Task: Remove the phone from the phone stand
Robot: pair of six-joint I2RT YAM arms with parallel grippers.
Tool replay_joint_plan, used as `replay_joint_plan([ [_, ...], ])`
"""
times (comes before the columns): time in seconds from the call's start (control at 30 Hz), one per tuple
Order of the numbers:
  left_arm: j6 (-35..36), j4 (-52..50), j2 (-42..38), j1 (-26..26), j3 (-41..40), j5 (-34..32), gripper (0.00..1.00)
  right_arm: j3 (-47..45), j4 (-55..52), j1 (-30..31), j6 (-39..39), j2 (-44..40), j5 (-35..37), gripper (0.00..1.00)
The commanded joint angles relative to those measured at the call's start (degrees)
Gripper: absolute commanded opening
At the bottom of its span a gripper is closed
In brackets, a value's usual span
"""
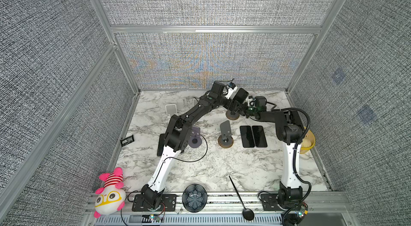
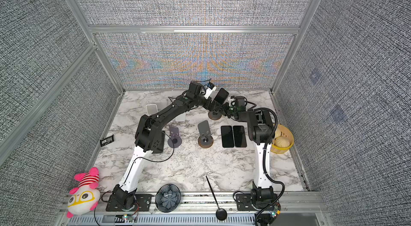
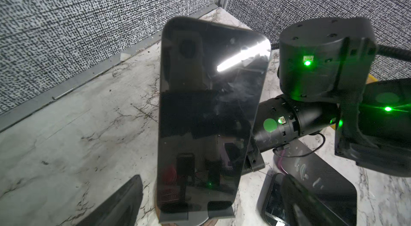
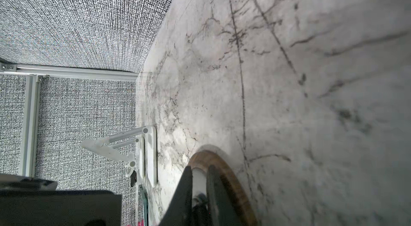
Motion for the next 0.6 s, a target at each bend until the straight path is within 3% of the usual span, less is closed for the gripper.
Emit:
replay_joint_plan([
  [0.0,0.12,0.05,0.63,-0.23,0.59,0.81,0.98,-0.84,-4.67,0.76,-0.26,0.07,-2.98,0.16],
  [0.57,1.58,-3.5,4.31,-1.45,5.39,-0.94,0.98,-1.92,-4.88,1.05,-0.92,-0.26,-2.69,0.15],
])
